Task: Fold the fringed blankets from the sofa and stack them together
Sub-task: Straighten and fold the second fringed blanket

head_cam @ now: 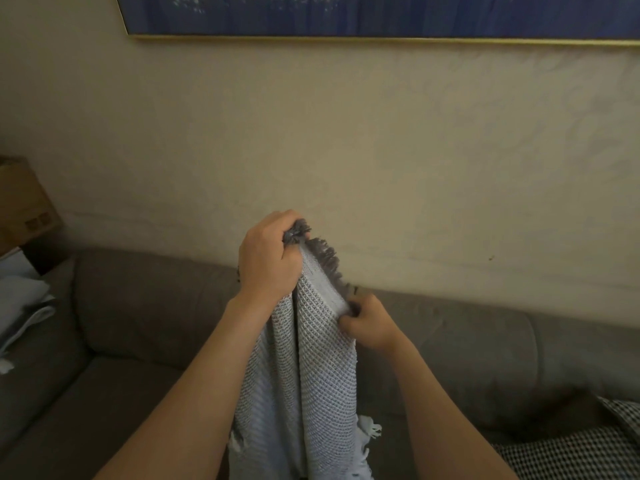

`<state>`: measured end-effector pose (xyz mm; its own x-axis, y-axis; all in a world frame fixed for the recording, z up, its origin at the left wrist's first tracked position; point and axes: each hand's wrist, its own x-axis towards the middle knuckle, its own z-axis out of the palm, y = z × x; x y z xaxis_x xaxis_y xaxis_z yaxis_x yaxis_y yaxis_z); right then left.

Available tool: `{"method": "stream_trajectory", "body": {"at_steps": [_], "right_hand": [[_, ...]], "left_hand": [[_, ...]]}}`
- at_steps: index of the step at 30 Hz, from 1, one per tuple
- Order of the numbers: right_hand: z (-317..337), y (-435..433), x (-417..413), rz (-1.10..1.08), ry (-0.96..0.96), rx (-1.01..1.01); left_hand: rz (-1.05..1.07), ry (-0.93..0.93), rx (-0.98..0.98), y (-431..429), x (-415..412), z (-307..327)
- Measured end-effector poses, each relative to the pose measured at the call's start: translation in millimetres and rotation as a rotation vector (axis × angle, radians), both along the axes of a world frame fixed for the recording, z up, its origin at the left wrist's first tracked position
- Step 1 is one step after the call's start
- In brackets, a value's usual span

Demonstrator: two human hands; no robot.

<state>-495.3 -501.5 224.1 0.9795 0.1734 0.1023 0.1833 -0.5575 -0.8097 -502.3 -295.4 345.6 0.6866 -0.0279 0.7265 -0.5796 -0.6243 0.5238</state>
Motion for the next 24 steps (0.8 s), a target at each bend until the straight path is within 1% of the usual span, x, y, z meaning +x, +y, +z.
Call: {"method": "stream_trajectory", "body": {"at_steps": [3, 6, 11, 14, 18, 22, 24], "right_hand": [[-6, 5, 0, 0.011, 0.061, 0.068], [-10, 11, 1, -0.038, 0.069, 0.13], [-7, 12, 5, -0.091, -0.022, 0.144], [-5, 7, 6, -0.13, -0.123, 0.096], [-6, -2, 8, -0.259, -0.202, 0.038], [-4, -3, 7, -0.316, -0.301, -0.024], [-2, -3, 5, -0.349, -0.321, -0.032]], "left_hand": [[-0.028, 0.01, -0.012, -3, 0, -1], [-0.059, 0.008, -0.031, -5, -1, 2], [-0.101, -0.005, -0.068, -2, -3, 6], [-0.016, 0.012, -0.064, 1, -1, 2], [0.156, 0.08, -0.078, 6, 6, -6], [0.218, 0.093, -0.105, 2, 6, -11], [0.247, 0.09, -0.116, 2, 7, -12]]}}
